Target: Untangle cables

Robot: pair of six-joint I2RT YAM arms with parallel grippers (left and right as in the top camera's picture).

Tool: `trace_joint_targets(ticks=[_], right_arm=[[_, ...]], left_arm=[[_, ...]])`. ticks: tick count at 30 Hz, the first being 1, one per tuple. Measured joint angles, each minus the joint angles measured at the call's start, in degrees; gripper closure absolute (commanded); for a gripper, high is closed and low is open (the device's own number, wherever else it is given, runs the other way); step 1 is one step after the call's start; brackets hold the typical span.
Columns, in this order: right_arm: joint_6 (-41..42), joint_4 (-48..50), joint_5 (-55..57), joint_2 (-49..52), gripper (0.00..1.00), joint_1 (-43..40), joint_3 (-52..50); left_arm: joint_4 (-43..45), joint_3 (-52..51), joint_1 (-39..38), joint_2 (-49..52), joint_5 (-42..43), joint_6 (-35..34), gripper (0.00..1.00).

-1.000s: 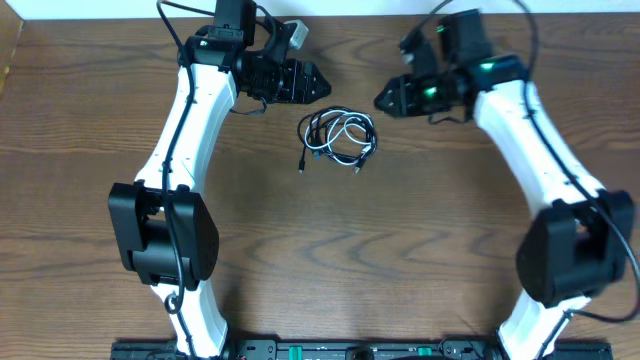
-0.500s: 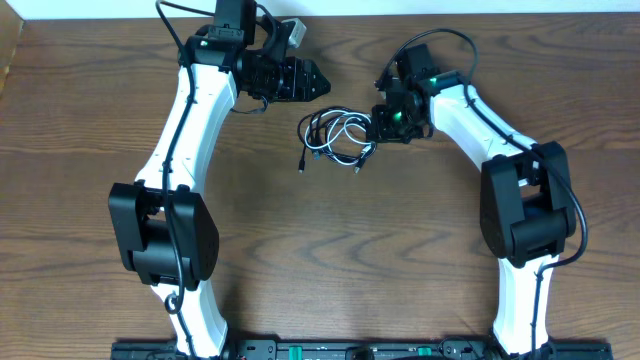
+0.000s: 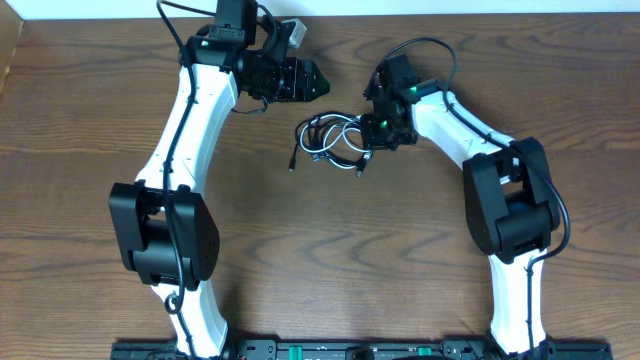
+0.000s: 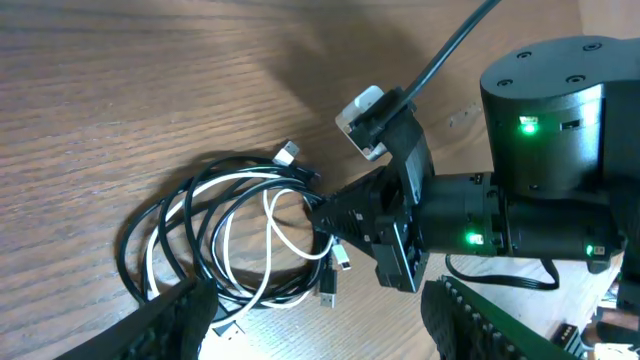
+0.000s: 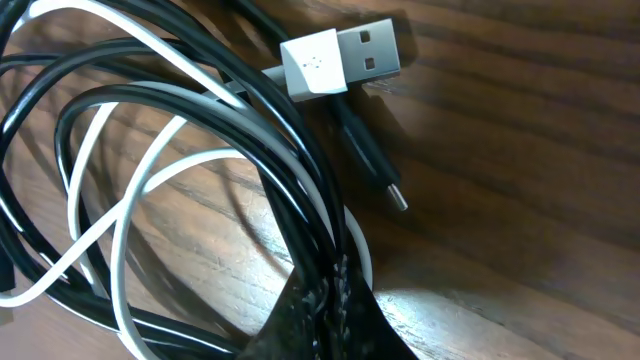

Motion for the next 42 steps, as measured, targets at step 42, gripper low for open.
trace_joint_targets(ticks=[42], right_arm=[[-31.8,-2.8,-40.1,-23.0,0.99,-9.3,0.9]], left_arm=[[-1.6,0.0,-1.6,0.0,10.0,12.4,0.25]])
